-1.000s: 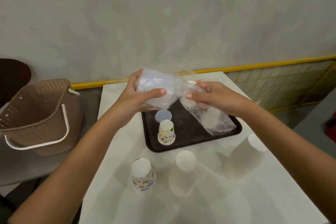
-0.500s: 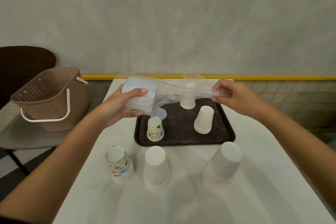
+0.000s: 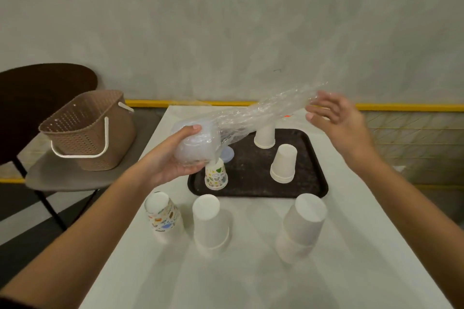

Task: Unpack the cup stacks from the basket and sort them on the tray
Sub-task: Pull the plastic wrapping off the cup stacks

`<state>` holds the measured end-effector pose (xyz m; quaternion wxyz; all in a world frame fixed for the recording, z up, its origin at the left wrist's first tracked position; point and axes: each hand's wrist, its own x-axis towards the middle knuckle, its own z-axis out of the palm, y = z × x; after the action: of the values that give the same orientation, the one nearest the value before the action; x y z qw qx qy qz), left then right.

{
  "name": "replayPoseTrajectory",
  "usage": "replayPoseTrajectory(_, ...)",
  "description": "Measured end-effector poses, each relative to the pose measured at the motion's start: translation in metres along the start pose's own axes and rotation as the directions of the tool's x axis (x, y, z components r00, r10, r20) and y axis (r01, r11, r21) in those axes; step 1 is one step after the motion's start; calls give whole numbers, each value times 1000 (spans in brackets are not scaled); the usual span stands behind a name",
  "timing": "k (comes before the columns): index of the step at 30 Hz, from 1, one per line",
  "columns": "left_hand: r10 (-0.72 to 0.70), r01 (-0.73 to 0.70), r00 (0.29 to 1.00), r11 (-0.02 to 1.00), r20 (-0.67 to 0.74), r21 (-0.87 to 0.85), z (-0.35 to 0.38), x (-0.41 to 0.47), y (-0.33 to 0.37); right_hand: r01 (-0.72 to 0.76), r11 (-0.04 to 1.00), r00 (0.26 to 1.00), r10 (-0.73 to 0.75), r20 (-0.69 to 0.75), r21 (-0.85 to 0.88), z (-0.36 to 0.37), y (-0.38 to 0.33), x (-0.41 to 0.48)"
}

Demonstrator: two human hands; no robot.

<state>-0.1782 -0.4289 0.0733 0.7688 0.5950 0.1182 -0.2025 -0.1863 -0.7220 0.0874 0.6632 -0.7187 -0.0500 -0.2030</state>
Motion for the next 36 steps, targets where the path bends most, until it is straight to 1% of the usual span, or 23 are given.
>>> replayPoseTrajectory(2, -11, 11, 1000, 1000, 0, -22, 3, -1, -2, -77, 993, 997, 78, -8, 87, 3, 3, -3)
replayPoseTrajectory(4, -25, 26, 1000, 998, 4, -54, 7, -1, -4, -127, 977, 987, 142, -76, 168, 4, 4, -3)
replayPoseTrajectory(5, -36, 36, 999, 997, 5, -66, 8, -1, -5, -134, 970, 982, 157, -103, 205, 4, 4, -2)
replayPoseTrajectory(7, -55, 55, 999, 996, 4, -66, 12, -2, -6, -146, 963, 981, 170, -89, 228, 4, 3, 2)
replayPoseTrajectory(9, -57, 57, 998, 997, 4, -59, 15, -3, -7, -141, 972, 988, 149, -32, 187, 6, 1, 3)
replayPoseTrajectory(11, -58, 58, 998, 997, 5, -55, 17, -4, -6, -100, 988, 995, 101, -1, 117, 9, -3, 4)
replayPoseTrajectory(13, -65, 65, 998, 997, -6, -48, 17, -4, -4, -57, 996, 997, 60, -43, 63, 9, -8, 7)
replayPoseTrajectory(15, -68, 66, 997, 997, -28, -50, 15, -4, -3, -35, 998, 996, 39, -82, 48, 4, -12, 11)
replayPoseTrajectory(19, -81, 79, 996, 995, -38, -61, 13, -6, 1, -24, 999, 1000, 24, -7, -32, 0, -14, 15)
replayPoseTrajectory(22, -92, 89, 995, 993, -36, -72, 11, -6, 0, 13, 999, 999, -12, 36, -32, 2, -16, 15)
replayPoseTrajectory(26, -105, 103, 994, 991, -13, -79, 7, -6, -2, 31, 999, 999, -30, -45, 21, 3, -16, 20)
replayPoseTrajectory(27, -109, 109, 994, 991, -1, -80, 5, -6, -3, 22, 1000, 999, -21, -40, 12, 3, -16, 20)
replayPoseTrajectory(30, -120, 121, 993, 987, 19, -104, 0, -6, -5, -17, 1000, 999, 17, 44, -15, 8, -16, 17)
replayPoseTrajectory(32, -118, 119, 993, 983, 14, -140, -3, -6, -5, 11, 999, 999, -9, 47, -45, 9, -17, 15)
replayPoseTrajectory(34, -121, 121, 993, 977, 9, -178, -6, -8, -5, 71, 992, 997, -67, 40, -104, 6, -19, 15)
replayPoseTrajectory(36, -125, 122, 992, 969, -3, -215, -7, -8, -6, 94, 986, 994, -84, 74, -140, 3, -23, 14)
